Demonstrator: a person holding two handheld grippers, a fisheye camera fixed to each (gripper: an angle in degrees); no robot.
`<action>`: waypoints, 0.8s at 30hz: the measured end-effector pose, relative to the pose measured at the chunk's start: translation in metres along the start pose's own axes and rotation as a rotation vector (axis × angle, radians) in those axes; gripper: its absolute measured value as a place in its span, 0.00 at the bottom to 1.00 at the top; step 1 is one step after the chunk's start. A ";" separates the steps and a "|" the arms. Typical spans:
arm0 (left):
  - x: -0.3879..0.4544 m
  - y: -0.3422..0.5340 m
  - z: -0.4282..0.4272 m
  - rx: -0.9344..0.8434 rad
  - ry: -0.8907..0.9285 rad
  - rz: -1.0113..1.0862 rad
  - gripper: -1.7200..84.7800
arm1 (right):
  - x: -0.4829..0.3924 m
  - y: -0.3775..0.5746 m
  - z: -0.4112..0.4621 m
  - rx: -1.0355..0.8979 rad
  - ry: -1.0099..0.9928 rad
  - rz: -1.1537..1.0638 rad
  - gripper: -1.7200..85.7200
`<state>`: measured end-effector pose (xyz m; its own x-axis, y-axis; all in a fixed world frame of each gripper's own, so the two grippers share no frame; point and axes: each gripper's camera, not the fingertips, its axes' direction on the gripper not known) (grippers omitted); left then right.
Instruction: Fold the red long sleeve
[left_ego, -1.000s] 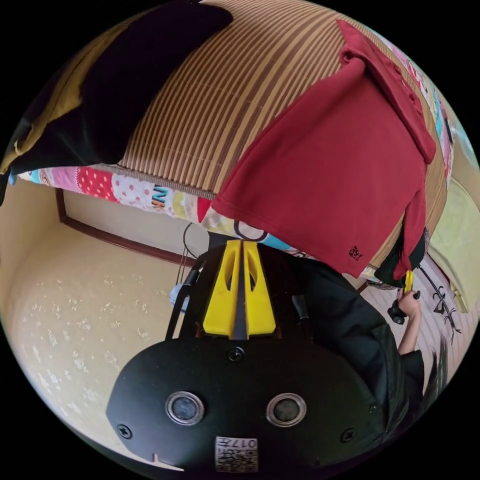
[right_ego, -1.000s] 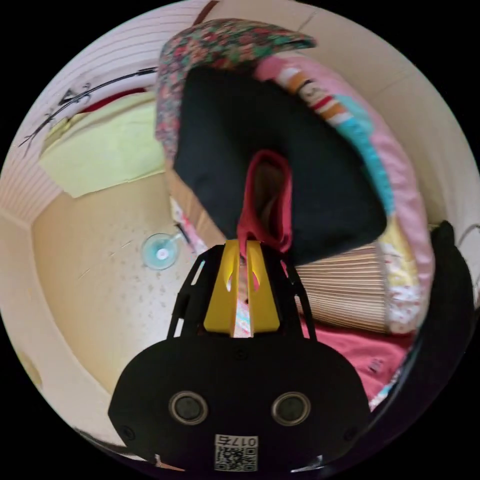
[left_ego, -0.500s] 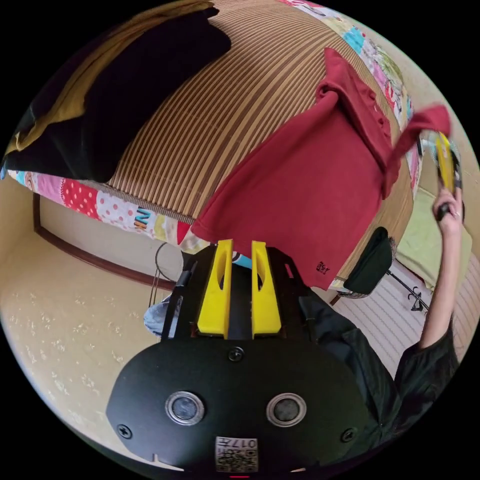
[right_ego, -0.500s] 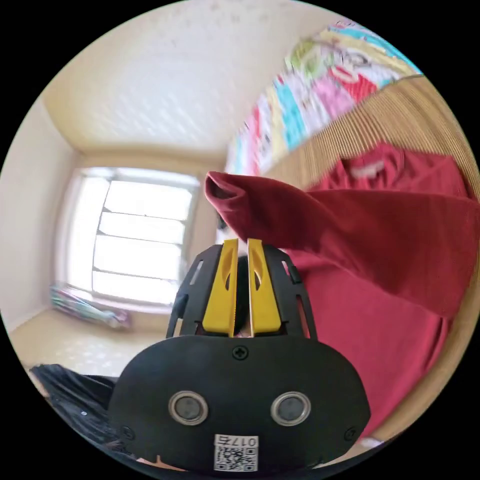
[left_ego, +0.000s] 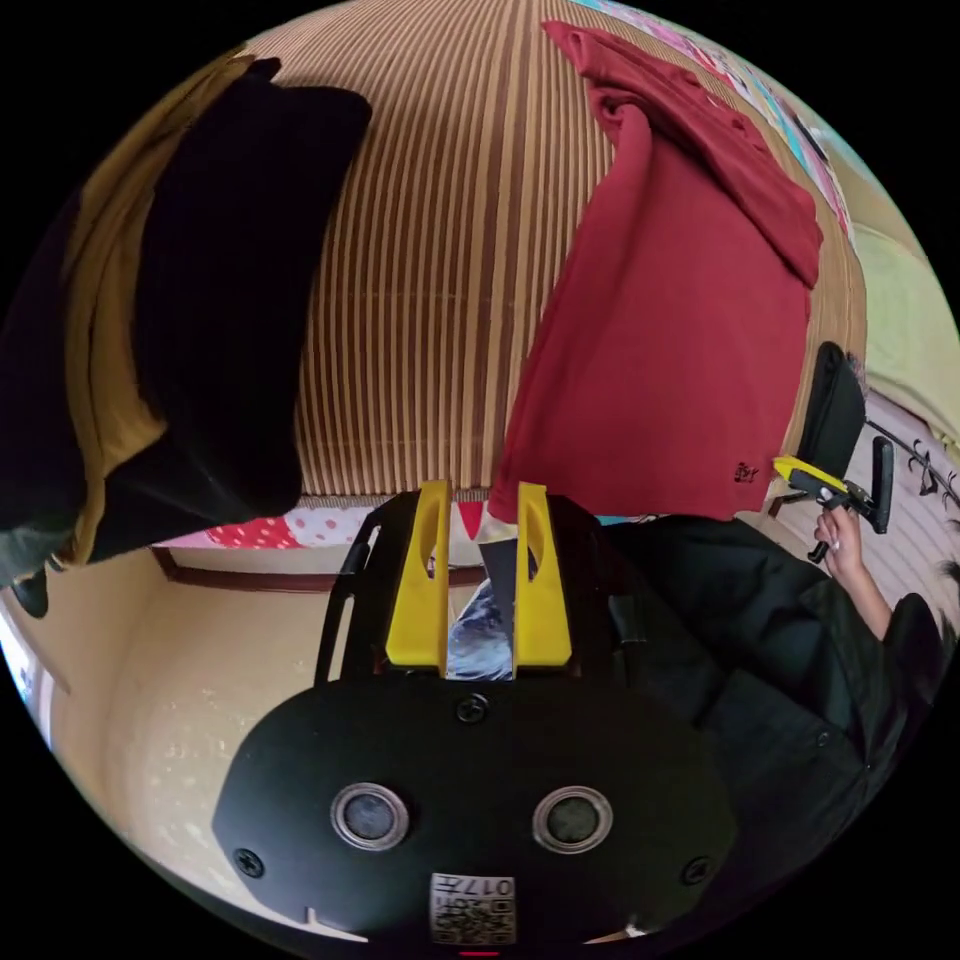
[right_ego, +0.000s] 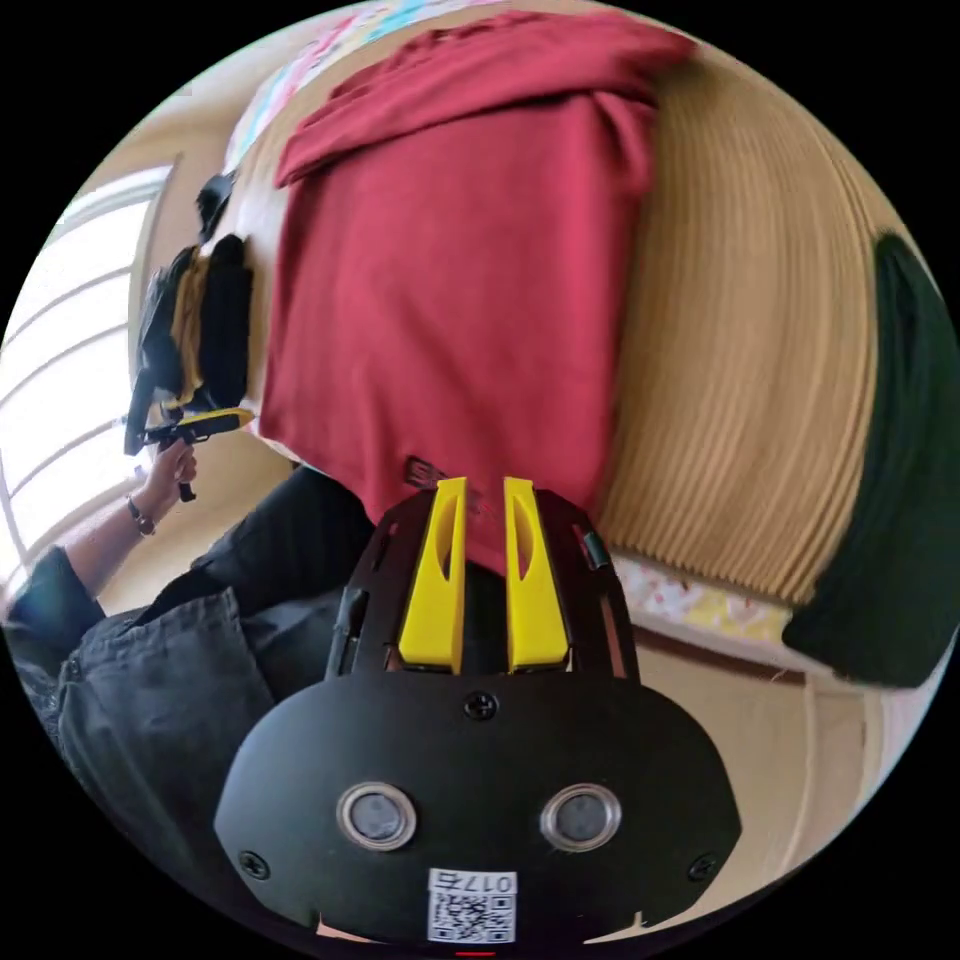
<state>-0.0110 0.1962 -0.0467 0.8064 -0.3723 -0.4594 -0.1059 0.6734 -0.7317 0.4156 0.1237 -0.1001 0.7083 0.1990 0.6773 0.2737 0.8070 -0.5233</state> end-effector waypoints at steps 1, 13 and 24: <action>-0.003 -0.005 -0.003 0.003 0.015 0.017 0.11 | 0.019 0.009 -0.003 -0.006 -0.027 0.060 0.11; -0.057 -0.029 0.012 -0.168 0.099 -0.041 0.10 | 0.111 0.029 0.006 0.040 -0.323 0.370 0.13; -0.153 0.046 -0.010 -0.205 1.094 0.156 0.03 | 0.166 0.113 -0.065 0.352 -1.297 -0.101 0.05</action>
<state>-0.1449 0.2782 -0.0153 -0.1581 -0.7210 -0.6747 -0.3359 0.6818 -0.6499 0.6070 0.2117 -0.0804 -0.4803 0.3509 0.8038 -0.0308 0.9092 -0.4153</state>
